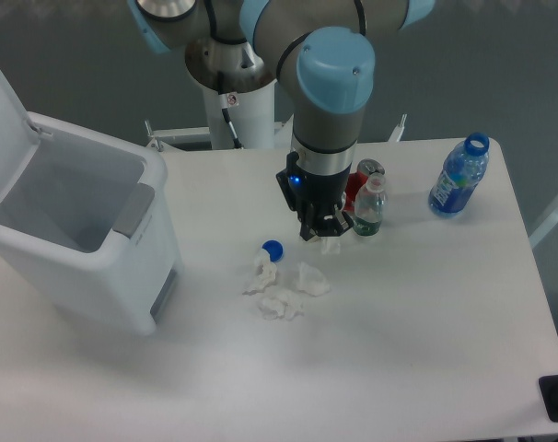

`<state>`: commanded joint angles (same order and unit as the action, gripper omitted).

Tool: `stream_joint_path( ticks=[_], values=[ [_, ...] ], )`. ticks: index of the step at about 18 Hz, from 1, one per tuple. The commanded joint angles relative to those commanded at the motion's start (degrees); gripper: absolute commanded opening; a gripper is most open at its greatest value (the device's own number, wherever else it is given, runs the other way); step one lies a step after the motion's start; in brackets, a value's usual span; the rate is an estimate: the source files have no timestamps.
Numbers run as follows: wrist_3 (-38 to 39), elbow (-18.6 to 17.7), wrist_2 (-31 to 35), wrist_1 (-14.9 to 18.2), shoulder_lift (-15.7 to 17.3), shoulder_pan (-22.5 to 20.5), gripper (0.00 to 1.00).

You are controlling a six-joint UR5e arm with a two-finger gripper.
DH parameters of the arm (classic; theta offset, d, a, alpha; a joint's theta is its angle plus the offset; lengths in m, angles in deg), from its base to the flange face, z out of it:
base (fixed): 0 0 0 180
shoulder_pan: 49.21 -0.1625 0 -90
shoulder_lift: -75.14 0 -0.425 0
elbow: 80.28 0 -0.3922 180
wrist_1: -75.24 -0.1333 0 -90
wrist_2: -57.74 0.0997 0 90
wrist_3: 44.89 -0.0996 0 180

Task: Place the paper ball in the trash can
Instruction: 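Close the gripper on a crumpled white paper ball near the red can, then lift the paper ball and carry it over the open white trash bin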

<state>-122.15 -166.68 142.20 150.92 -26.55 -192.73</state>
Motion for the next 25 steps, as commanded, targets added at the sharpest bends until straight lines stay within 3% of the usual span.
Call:
stream_joint_path(
  ticks=[13,16,19,25],
  values=[
    [8.8,0.7,-2.5,-0.1,0.4,0.5,0.00],
    [14.3,0.4,-2.6,-0.1,2.7,1.0,0.00],
    [25.9,0.3,-4.7,-0.6,4.9,2.4,0.00],
    [34.9,0.2,-7.4,-2.0,10.6,4.6,0.00]
  ],
)
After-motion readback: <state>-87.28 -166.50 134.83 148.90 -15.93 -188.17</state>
